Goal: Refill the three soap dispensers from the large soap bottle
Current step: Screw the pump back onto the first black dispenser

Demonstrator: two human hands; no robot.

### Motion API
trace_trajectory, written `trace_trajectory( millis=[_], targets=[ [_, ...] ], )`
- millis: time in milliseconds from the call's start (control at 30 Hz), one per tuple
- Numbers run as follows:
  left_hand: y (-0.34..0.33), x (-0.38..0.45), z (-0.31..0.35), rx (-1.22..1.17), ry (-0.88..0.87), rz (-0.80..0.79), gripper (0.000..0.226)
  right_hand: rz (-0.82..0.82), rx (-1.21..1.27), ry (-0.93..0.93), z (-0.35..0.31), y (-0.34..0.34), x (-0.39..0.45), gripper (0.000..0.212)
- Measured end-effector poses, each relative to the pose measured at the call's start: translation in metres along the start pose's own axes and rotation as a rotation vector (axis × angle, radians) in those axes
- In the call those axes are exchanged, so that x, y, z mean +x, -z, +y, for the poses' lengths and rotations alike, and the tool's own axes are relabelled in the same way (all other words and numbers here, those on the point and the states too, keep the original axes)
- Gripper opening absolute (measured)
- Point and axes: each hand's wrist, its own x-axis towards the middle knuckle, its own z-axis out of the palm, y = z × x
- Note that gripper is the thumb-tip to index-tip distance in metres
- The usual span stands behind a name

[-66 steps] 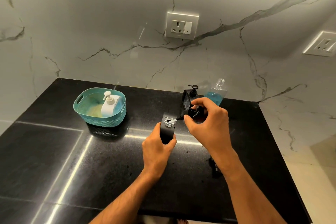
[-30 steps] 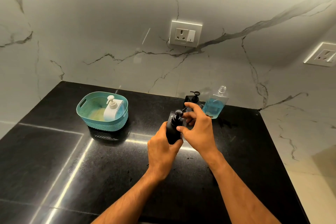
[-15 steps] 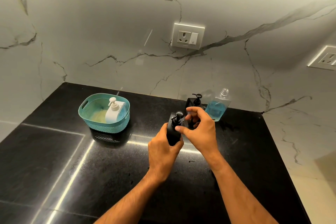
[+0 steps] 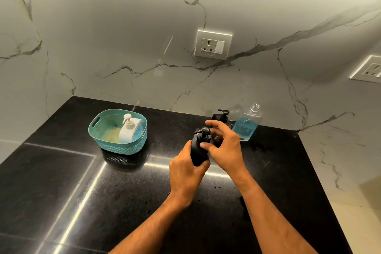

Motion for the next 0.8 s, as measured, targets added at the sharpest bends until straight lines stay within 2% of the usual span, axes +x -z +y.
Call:
trace_trajectory(
  millis=[167,300,400,600,667,800],
  targets=[
    [-0.001,0.003,-0.001,0.006,-0.002,-0.013,0.044,0.125,0.003,0.015,0.004,-0.004,0.002,0.055],
    [-0.001,0.006,-0.001,0.005,-0.009,-0.02,0.044,0.002,0.0,-0.007,0.005,-0.001,0.006,0.058],
    [0.0,0.009,-0.001,0.015,-0.02,-0.016,0.045,-0.049,0.032,-0.026,0.003,0.0,0.008,0.048],
    [0.0,0.01,-0.003,0.005,-0.01,-0.001,0.046,0.11,0.004,-0.021,0.004,-0.007,0.009,0.046],
    [0.001,0.011,-0.004,0.0,-0.014,-0.003,0.045,0.073,-0.001,-0.019,0.005,-0.006,0.011,0.048],
    [0.004,0.015,-0.005,0.011,-0.046,-0.036,0.045,-0.151,0.065,-0.019,0.005,0.002,0.016,0.05]
  ],
)
